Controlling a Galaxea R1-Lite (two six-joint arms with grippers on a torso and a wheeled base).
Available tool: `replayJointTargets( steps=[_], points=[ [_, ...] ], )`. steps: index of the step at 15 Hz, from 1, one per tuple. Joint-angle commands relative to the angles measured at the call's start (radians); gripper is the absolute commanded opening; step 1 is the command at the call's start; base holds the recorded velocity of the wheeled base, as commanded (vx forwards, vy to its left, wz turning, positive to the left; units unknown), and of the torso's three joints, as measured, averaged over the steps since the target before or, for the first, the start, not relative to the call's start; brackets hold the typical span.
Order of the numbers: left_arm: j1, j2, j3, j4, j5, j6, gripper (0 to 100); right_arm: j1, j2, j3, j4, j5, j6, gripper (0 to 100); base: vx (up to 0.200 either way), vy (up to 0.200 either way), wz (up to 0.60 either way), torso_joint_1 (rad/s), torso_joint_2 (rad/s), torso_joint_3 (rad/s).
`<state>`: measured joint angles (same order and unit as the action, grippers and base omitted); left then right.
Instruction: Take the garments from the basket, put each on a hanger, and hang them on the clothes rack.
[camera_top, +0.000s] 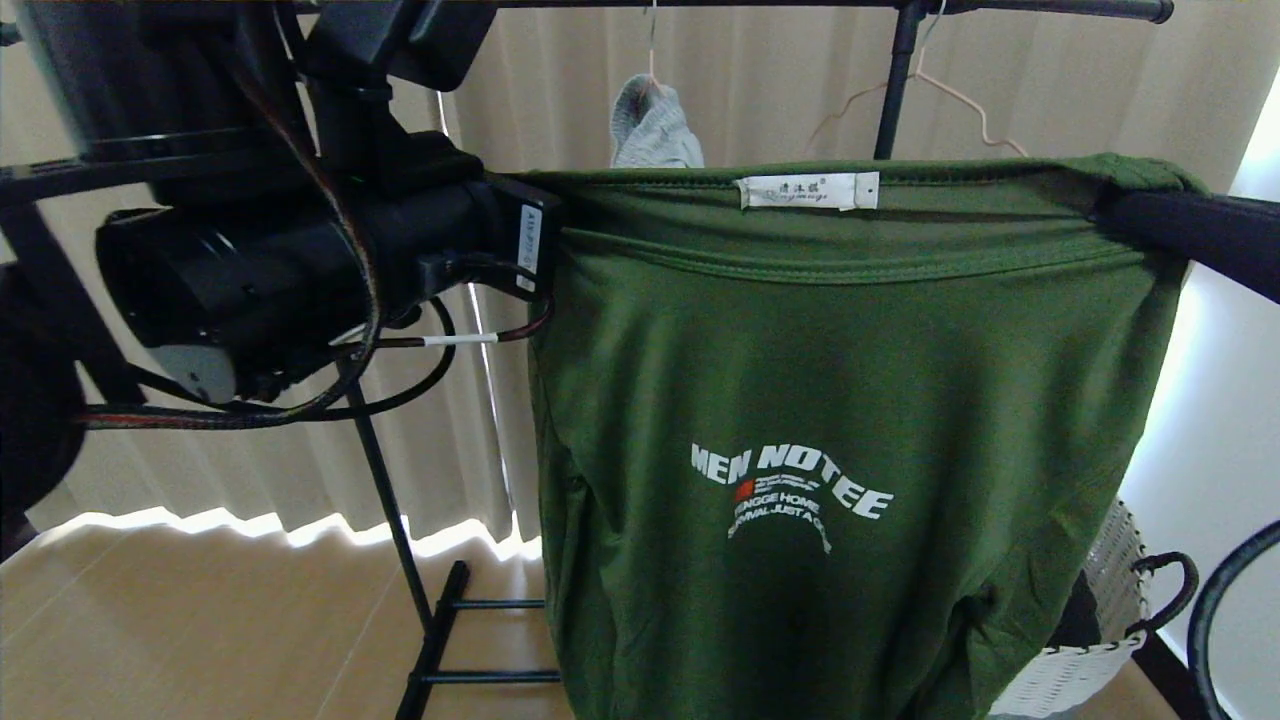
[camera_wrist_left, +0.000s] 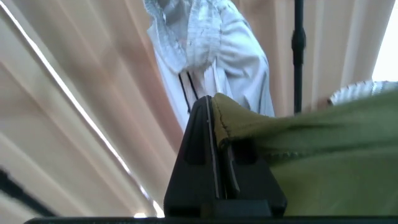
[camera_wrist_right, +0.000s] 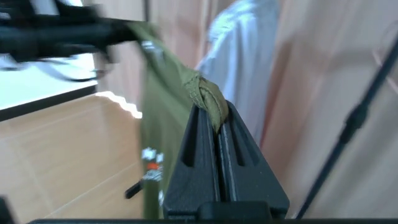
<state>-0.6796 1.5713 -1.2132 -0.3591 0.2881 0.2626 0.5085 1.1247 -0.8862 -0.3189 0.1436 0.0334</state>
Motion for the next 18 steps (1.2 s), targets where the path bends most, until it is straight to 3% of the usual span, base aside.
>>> replayJointTargets(
  steps=[1, 4, 12, 18],
  points=[
    [-0.021, -0.089, 0.038, 0.037, -0.001, 0.0, 0, -0.039, 0.098, -0.028, -0.058, 0.001, 0.002, 0, 0.0, 0.0, 0.0, 0.0, 0.0, 0.0],
    [-0.069, -0.166, 0.077, 0.137, -0.014, -0.042, 0, -0.044, 0.178, -0.03, -0.181, 0.002, 0.002, 0, 0.0, 0.0, 0.0, 0.0, 0.0, 0.0],
    [-0.071, -0.168, 0.103, 0.12, -0.015, -0.04, 0, -0.044, 0.172, -0.03, -0.186, -0.001, 0.0, 0, 0.0, 0.0, 0.0, 0.0, 0.0, 0.0],
    [-0.071, -0.162, 0.104, 0.048, -0.015, -0.042, 0, -0.044, 0.17, -0.017, -0.181, -0.001, 0.0, 0, 0.0, 0.0, 0.0, 0.0, 0.0, 0.0]
  ],
)
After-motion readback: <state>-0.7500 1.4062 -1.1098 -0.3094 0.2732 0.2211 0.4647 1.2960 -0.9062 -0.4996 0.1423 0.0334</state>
